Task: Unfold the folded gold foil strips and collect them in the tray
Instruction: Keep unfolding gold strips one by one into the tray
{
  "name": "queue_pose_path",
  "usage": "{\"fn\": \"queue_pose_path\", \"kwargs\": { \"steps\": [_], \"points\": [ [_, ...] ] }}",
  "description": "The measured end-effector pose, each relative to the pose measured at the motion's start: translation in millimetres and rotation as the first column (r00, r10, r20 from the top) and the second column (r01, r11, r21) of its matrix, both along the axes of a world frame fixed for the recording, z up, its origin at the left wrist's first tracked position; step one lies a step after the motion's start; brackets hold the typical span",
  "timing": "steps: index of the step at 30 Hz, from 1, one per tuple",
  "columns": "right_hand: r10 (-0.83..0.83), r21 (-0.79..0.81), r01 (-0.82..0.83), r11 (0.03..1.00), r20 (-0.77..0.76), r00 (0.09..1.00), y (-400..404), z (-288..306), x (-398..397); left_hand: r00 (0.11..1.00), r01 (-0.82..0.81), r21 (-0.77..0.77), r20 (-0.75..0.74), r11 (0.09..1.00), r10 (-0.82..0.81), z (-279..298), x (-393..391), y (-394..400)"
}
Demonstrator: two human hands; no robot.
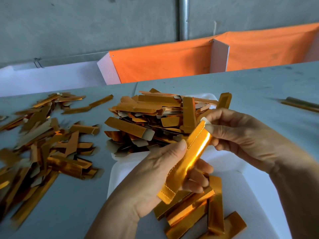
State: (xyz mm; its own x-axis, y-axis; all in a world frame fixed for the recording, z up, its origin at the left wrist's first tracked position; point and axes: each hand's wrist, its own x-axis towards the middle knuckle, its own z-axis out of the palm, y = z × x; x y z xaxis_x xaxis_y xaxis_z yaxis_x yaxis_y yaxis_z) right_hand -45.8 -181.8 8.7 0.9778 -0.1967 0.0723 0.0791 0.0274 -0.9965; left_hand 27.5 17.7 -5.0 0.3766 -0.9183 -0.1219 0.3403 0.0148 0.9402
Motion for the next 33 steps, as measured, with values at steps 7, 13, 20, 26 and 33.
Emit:
{"fn": "queue_pose_path", "kwargs": {
  "steps": [7,13,20,26,33],
  "points": [
    [-0.070,-0.037,0.074,0.997,0.107,0.992,2,0,1,0.812,-0.305,0.074,0.542,0.950,0.218,-3,-4,-9],
    [-0.049,-0.075,0.058,0.996,0.116,0.992,6,2,2,0.725,-0.331,0.034,0.649,0.943,0.231,-1,-8,-12],
    [-0.067,-0.074,0.076,0.994,0.115,0.991,6,3,0,0.787,-0.256,0.073,0.595,0.964,0.163,1,-10,-9],
    [-0.020,-0.159,0.023,0.987,0.018,1.000,5,7,-2,0.797,-0.240,0.118,0.591,0.964,0.126,1,-8,-9],
    [-0.170,-0.180,0.177,0.967,0.053,0.984,13,2,3,0.250,-0.549,-0.045,0.944,0.835,0.216,-7,-16,-20]
  ]
}}
